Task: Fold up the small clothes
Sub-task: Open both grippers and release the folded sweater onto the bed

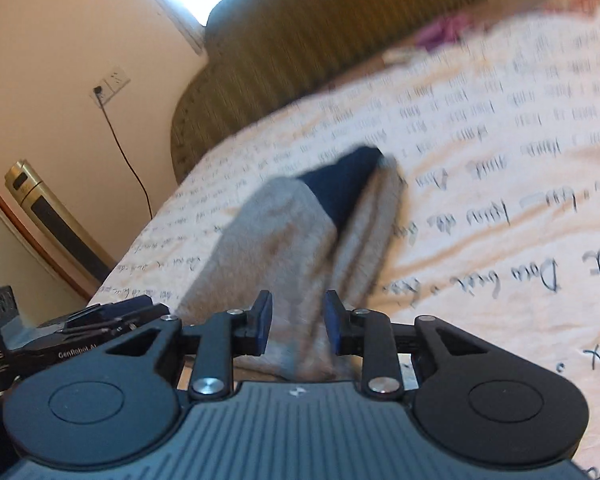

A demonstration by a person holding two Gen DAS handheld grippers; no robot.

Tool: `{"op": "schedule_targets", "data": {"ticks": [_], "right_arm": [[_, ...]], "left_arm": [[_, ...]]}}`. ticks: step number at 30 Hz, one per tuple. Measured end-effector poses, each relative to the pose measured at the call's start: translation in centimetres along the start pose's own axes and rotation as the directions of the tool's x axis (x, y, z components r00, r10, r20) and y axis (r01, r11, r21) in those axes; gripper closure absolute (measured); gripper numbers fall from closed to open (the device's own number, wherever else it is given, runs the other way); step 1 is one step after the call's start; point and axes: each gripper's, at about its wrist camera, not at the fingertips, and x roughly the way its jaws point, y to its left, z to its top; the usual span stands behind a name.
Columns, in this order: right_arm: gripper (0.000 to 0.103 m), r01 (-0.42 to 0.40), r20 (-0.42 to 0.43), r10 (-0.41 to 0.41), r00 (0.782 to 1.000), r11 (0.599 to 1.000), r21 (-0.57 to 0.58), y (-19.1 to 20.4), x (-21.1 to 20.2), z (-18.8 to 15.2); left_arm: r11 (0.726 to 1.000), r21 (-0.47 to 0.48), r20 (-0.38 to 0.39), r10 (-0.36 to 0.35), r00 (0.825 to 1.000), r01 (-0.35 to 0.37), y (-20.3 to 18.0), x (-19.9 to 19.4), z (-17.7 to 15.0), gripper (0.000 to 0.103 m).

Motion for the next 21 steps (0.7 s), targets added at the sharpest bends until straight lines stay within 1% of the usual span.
{"op": "schedule_targets", "data": {"ticks": [1,2,3,4,5,6,7,9,11,16,18,21], "right_arm": [[0.075,0.005,0.002,-0.005,1.000,0.999,-0.038,1.2,0.5,-0.4],[0.075,0.021,-0.001,-0.021,1.000,0.997,-0.080,2.3,1.4,-0.9],[0.075,0.041,-0.020,-0.044,0.999,0.991,-0.126,3.3,2.6,-1.3],[0.075,0.060,-0.056,-0.070,0.996,0.985,-0.160,3.8,3.9,-2.0],[0.076,0.087,-0.108,-0.107,0.988,0.981,-0.175,3.6,5.4,-2.6],[0.076,0.121,-0.139,-0.146,0.979,0.977,-0.176,3.0,6.5,-3.4],[0.076,0.102,-0.103,-0.120,0.987,0.981,-0.165,2.5,6.2,-3.9],[0.076,0.088,-0.116,-0.101,0.988,0.990,-0.113,2.0,5.6,-3.8],[0.076,0.093,-0.112,-0.103,0.988,0.992,-0.086,2.0,4.6,-3.4],[0.075,0.151,-0.081,-0.160,0.984,0.982,-0.110,2.9,2.2,-3.9],[0.073,0.169,-0.081,-0.179,0.981,0.979,-0.112,3.1,1.6,-4.4],[0.072,0.224,-0.093,-0.235,0.967,0.968,-0.117,3.0,1.7,-5.2]], "left_arm": [[1.000,0.009,-0.012,-0.003,1.000,0.003,-0.8,0.6,-0.3,0.036],[0.999,0.040,-0.034,0.005,0.999,-0.004,-1.8,1.5,-0.7,0.035],[0.996,0.080,-0.051,0.031,0.998,-0.027,-2.7,2.4,-1.3,0.034],[0.990,0.125,-0.083,0.069,0.994,-0.058,-3.3,3.6,-2.1,0.031],[0.985,0.151,-0.112,0.104,0.988,-0.087,-3.6,4.6,-2.9,0.026],[0.986,0.139,-0.086,0.109,0.990,-0.096,-3.3,4.6,-3.4,0.022],[0.987,0.126,-0.081,0.107,0.991,-0.096,-3.0,4.4,-3.7,0.022],[0.991,0.099,-0.096,0.100,0.990,-0.090,-2.5,4.1,-3.4,0.021],[0.992,0.080,-0.106,0.101,0.989,-0.093,-2.4,3.9,-3.2,0.021],[0.993,0.060,-0.114,0.110,0.987,-0.104,-2.5,2.9,-3.3,0.021],[0.992,0.055,-0.120,0.117,0.986,-0.111,-2.5,2.5,-3.4,0.022],[0.991,0.063,-0.122,0.129,0.984,-0.122,-2.7,1.8,-3.7,0.024]]}}
